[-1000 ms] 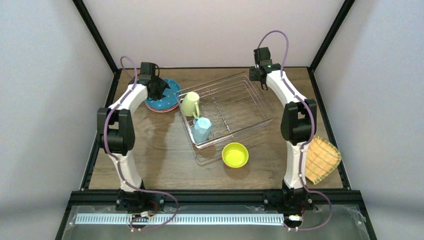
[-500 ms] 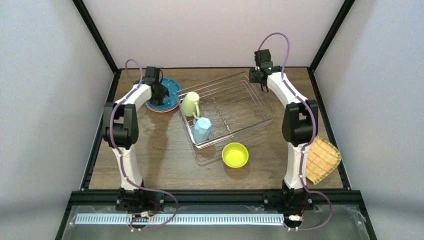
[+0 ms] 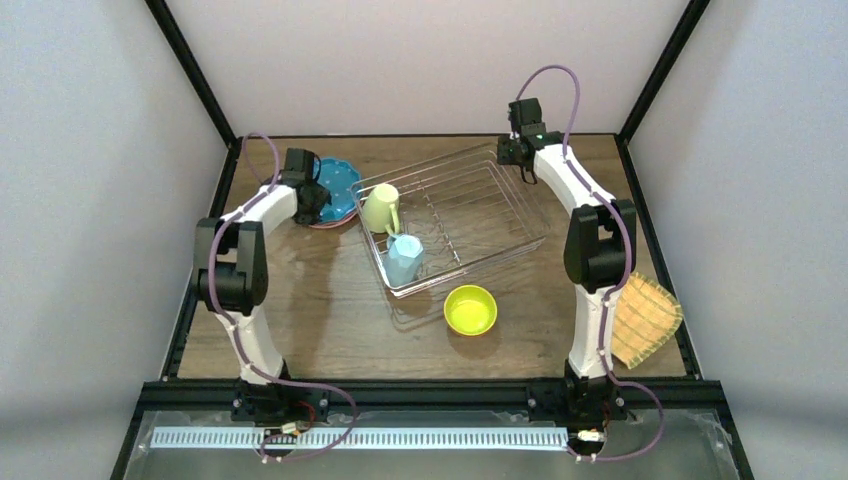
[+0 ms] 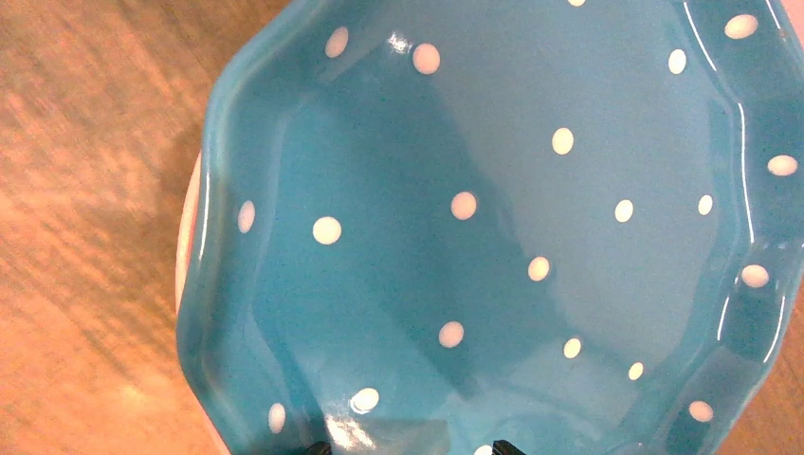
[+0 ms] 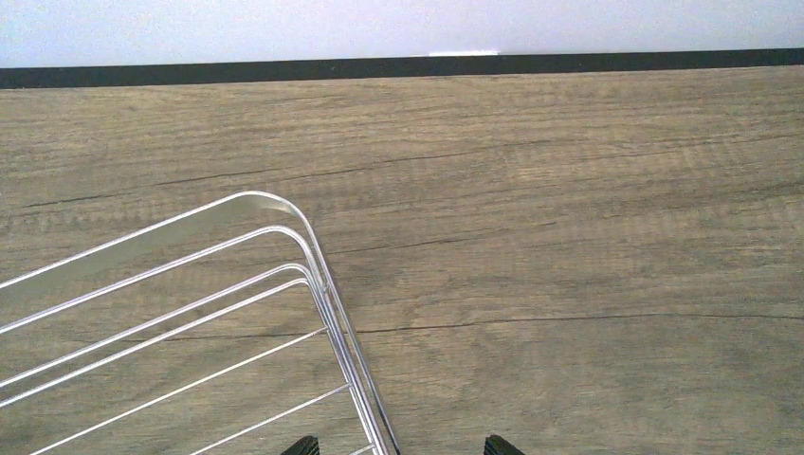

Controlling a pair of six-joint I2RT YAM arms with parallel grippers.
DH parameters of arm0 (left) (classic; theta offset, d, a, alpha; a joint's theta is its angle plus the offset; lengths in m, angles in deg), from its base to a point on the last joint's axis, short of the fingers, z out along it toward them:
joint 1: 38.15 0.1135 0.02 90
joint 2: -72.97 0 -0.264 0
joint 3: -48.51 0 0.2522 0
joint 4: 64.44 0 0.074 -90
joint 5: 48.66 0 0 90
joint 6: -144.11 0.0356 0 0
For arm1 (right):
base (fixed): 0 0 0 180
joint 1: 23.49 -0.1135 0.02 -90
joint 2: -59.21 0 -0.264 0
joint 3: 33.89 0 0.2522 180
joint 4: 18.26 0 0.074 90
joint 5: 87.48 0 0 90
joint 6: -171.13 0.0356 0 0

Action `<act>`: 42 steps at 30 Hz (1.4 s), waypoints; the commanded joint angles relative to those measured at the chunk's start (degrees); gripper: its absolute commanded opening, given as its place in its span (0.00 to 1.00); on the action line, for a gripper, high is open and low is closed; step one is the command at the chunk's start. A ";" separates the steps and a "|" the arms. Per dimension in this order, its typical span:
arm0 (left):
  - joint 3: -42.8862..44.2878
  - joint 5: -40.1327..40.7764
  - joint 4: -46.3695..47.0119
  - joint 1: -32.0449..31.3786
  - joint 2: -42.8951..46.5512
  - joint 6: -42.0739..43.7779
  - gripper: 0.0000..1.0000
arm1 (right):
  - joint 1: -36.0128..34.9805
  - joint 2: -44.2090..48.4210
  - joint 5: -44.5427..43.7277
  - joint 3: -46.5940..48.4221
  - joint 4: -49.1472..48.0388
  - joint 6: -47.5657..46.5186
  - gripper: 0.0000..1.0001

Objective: Load the mixed dishes into the dish rack
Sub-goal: Move the plate to the corner of the board.

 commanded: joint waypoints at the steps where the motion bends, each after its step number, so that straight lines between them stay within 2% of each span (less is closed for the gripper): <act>1: -6.45 -0.07 -9.42 -0.50 0.49 -0.37 1.00 | -0.26 2.14 0.59 0.48 -0.26 0.55 0.99; 11: -13.01 -0.11 -9.78 -1.30 3.25 -0.79 1.00 | -0.27 2.23 0.85 -0.22 -0.28 0.34 0.99; 26: -24.11 -0.43 -10.34 -5.83 11.33 -3.77 1.00 | -0.25 1.79 1.60 -0.24 -0.34 0.18 0.99; 42: -35.41 0.31 -16.74 -8.50 26.11 -5.02 1.00 | -0.25 1.35 -0.14 -0.14 -0.01 -0.08 0.99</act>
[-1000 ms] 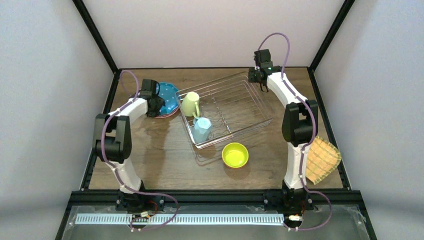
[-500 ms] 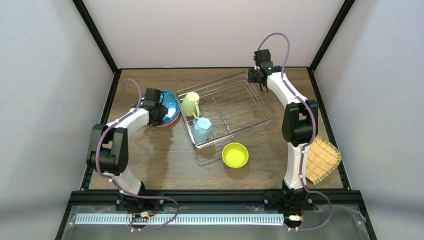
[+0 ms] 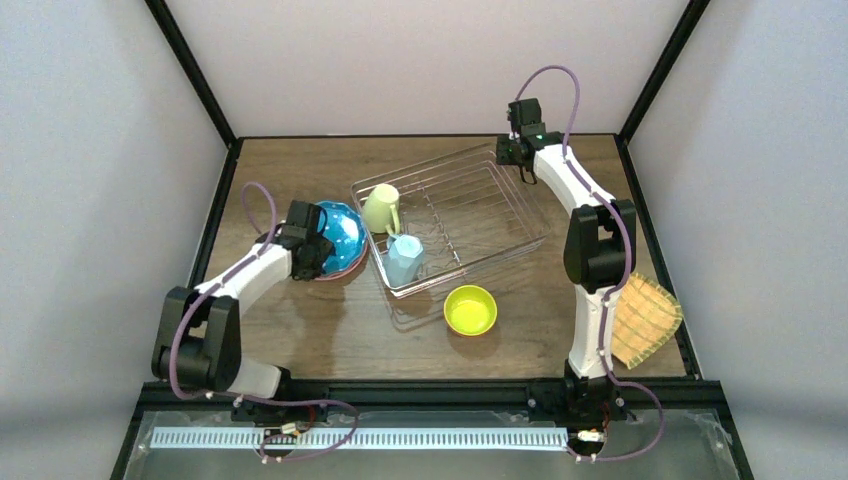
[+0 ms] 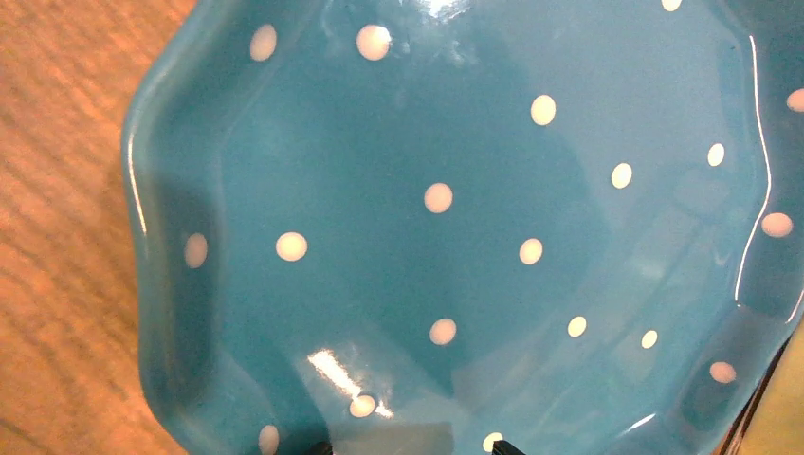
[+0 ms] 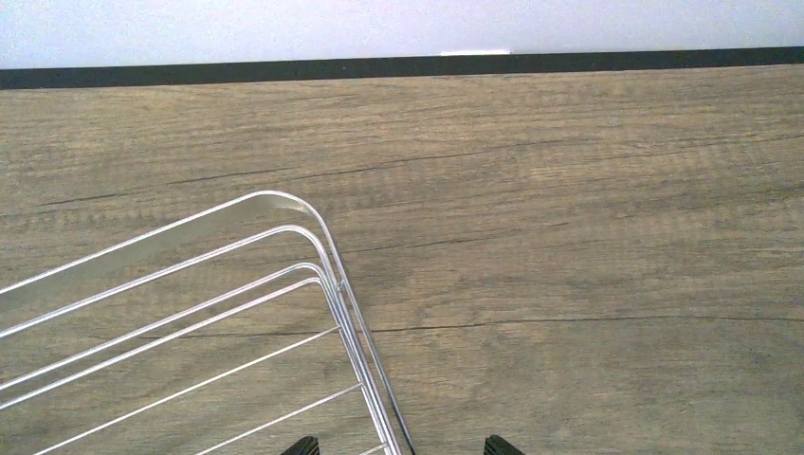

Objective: Load the mixed dishes into the dish rack
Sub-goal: Move the plate to the corner of the board, then adjust the dish rack at the center of the board.

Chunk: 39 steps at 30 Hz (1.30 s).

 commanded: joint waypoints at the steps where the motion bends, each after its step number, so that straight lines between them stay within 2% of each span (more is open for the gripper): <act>1: -5.32 -0.73 -17.73 -0.72 0.26 0.68 1.00 | -0.23 1.35 -2.07 -0.15 0.34 -0.33 0.99; 8: -8.70 -1.19 -21.14 -0.72 6.56 1.56 1.00 | -0.24 1.09 -3.52 -0.32 1.53 -0.15 0.99; 18: -12.08 -2.56 -24.28 -0.71 13.62 2.86 1.00 | -0.31 0.76 -0.78 -3.18 2.99 -0.10 0.99; 28: -8.45 -2.27 -27.86 -0.74 16.93 3.76 1.00 | -0.26 -2.81 -0.10 -2.80 4.03 -1.42 0.99; 35: -2.60 -0.29 -31.34 -0.72 18.62 3.53 1.00 | -0.28 -7.32 1.65 0.88 4.16 -1.80 0.97; 39: 0.36 0.77 -32.32 -0.72 19.34 3.85 1.00 | -0.24 -7.55 1.56 1.24 2.33 -0.20 0.99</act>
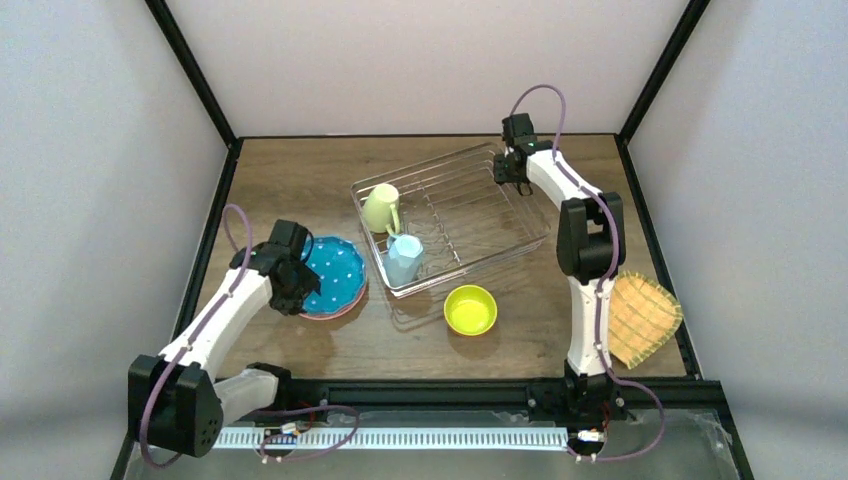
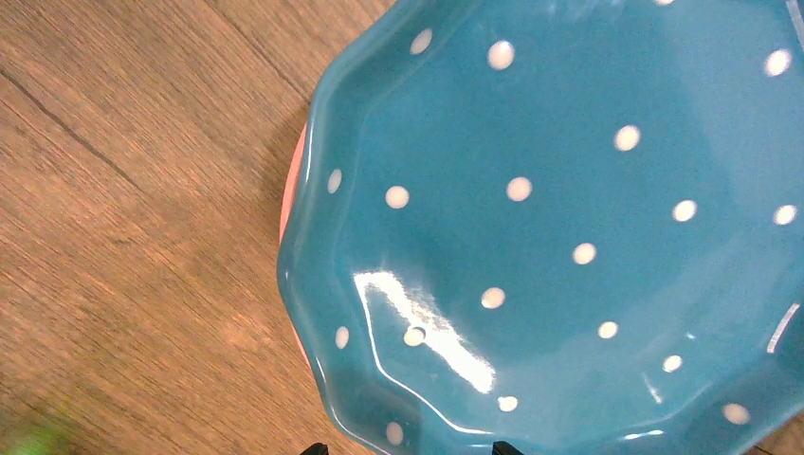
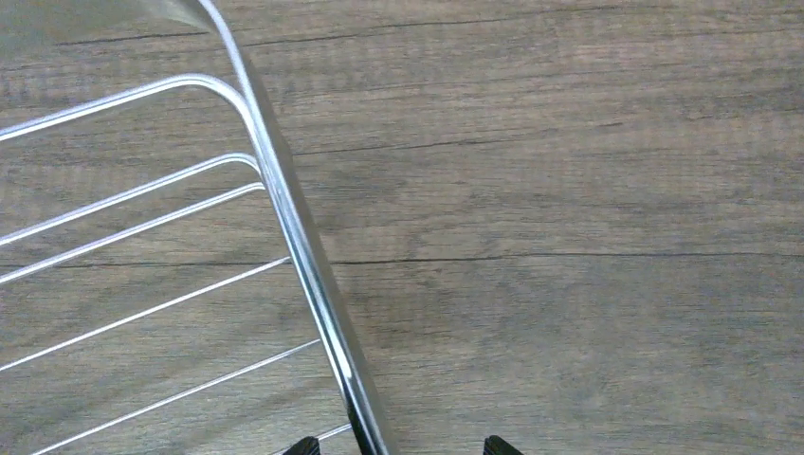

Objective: Load the mixed dishes into the dish rack
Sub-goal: Adjust the dish rack at the center of the board.

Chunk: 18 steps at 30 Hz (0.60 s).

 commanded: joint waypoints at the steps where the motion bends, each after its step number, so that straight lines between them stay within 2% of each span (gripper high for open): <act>1: 3.54 1.94 -4.35 -0.21 1.33 0.89 1.00 | -0.34 -1.53 1.02 1.86 -1.16 1.21 0.99; 13: 10.38 3.64 -2.34 -0.23 2.61 0.00 1.00 | -0.27 -0.64 -3.10 13.84 -0.48 1.36 0.99; 18: 12.36 4.03 3.71 -0.21 -0.43 -0.16 1.00 | -0.37 3.41 -5.51 12.10 -0.38 3.93 0.99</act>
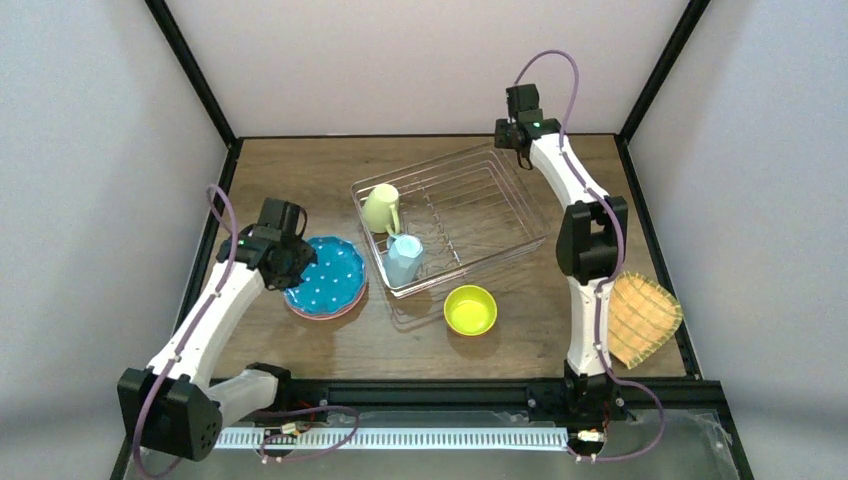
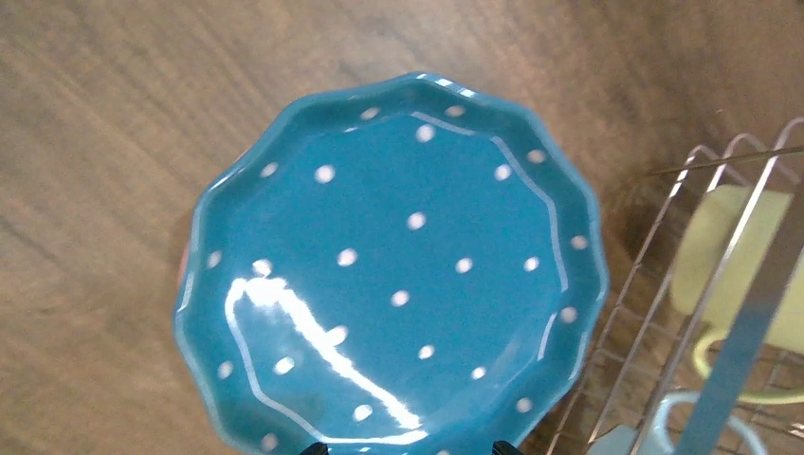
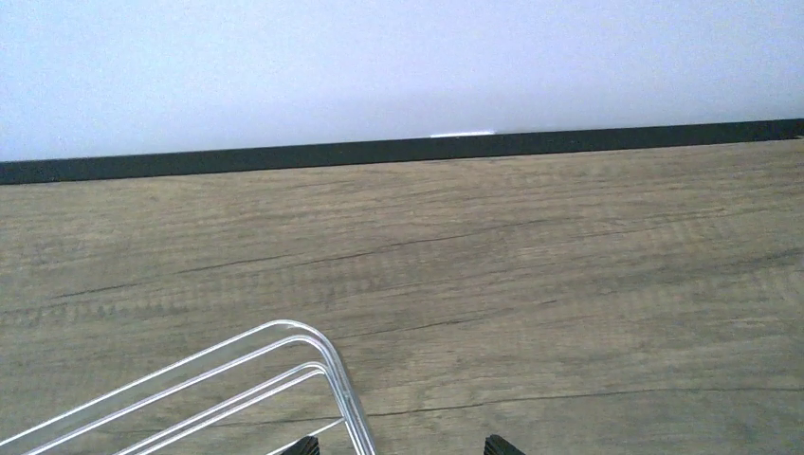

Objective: Load the mixed dishes into the dish rack
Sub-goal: Adjust the dish rack at the center of the board.

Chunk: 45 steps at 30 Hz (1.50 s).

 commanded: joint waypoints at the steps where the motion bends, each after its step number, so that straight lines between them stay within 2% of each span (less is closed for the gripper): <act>1: 2.93 1.53 6.35 -0.19 -3.58 -0.13 1.00 | -0.24 5.12 -3.42 -2.47 0.55 3.32 0.99; 7: 9.80 1.89 13.34 0.04 -12.57 0.88 1.00 | -0.24 16.01 -9.80 -16.45 0.30 8.61 0.99; 9: 12.39 1.82 14.79 0.19 -15.58 1.26 1.00 | -0.20 20.11 -11.71 -21.29 -0.12 9.91 0.96; 20: 21.92 0.43 20.61 3.76 -30.72 5.00 1.00 | -0.21 38.57 -8.25 -40.72 3.50 24.30 0.55; 24: 24.20 -1.41 22.93 5.48 -35.91 6.21 1.00 | -0.29 43.82 -6.38 -47.38 2.99 29.13 0.44; 29: 28.89 -2.90 24.68 6.79 -41.90 7.47 1.00 | -0.25 45.42 -6.62 -51.69 3.47 32.45 0.32; 33: 34.21 -4.38 24.80 7.11 -46.91 8.37 1.00 | -0.27 44.89 -6.30 -54.34 3.18 34.98 0.28; 45: 48.53 -8.82 24.67 7.69 -59.90 8.00 1.00 | -0.29 43.44 -8.44 -55.74 3.23 36.63 0.24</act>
